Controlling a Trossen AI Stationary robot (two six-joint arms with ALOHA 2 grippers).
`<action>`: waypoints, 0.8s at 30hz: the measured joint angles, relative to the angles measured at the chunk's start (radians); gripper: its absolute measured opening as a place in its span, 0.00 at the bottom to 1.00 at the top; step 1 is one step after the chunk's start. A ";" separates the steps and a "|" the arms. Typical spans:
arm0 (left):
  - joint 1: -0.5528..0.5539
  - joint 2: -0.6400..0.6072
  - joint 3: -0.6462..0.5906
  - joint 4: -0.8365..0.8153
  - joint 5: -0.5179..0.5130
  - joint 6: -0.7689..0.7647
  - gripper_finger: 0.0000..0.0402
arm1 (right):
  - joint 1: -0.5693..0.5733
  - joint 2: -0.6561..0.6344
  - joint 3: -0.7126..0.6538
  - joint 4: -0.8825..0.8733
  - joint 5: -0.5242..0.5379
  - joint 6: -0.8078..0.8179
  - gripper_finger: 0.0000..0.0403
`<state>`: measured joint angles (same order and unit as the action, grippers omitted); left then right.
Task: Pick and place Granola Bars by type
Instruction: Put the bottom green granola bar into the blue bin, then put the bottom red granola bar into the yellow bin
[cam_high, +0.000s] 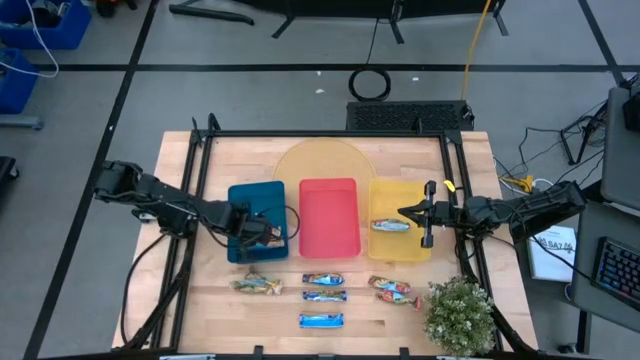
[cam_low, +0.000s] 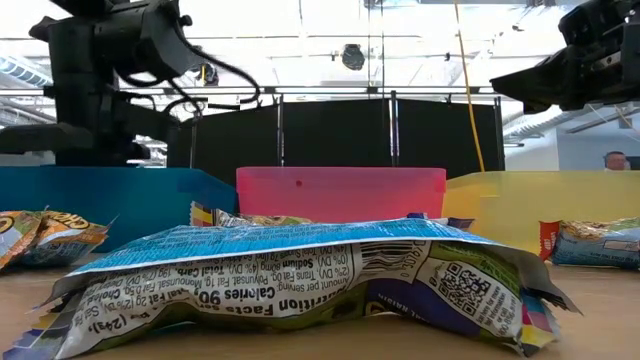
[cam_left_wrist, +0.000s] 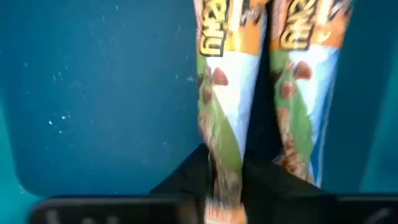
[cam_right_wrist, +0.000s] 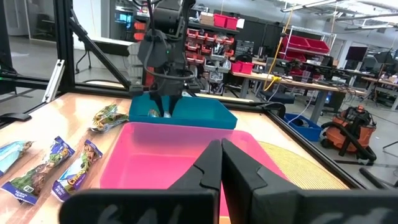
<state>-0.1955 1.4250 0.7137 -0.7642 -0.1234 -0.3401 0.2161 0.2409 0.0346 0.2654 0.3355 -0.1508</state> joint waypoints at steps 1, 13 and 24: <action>0.000 0.000 0.014 -0.013 0.000 0.003 0.27 | 0.000 0.000 0.000 -0.001 0.000 0.000 0.00; -0.042 -0.017 0.291 -0.209 -0.040 0.076 0.48 | 0.000 0.000 0.000 -0.006 0.001 -0.003 0.00; -0.328 -0.242 0.307 0.016 -0.412 0.163 0.18 | 0.000 0.006 0.000 -0.009 0.001 0.000 0.00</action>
<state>-0.5236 1.1832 1.0210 -0.7485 -0.5350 -0.1768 0.2161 0.2473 0.0348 0.2564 0.3365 -0.1509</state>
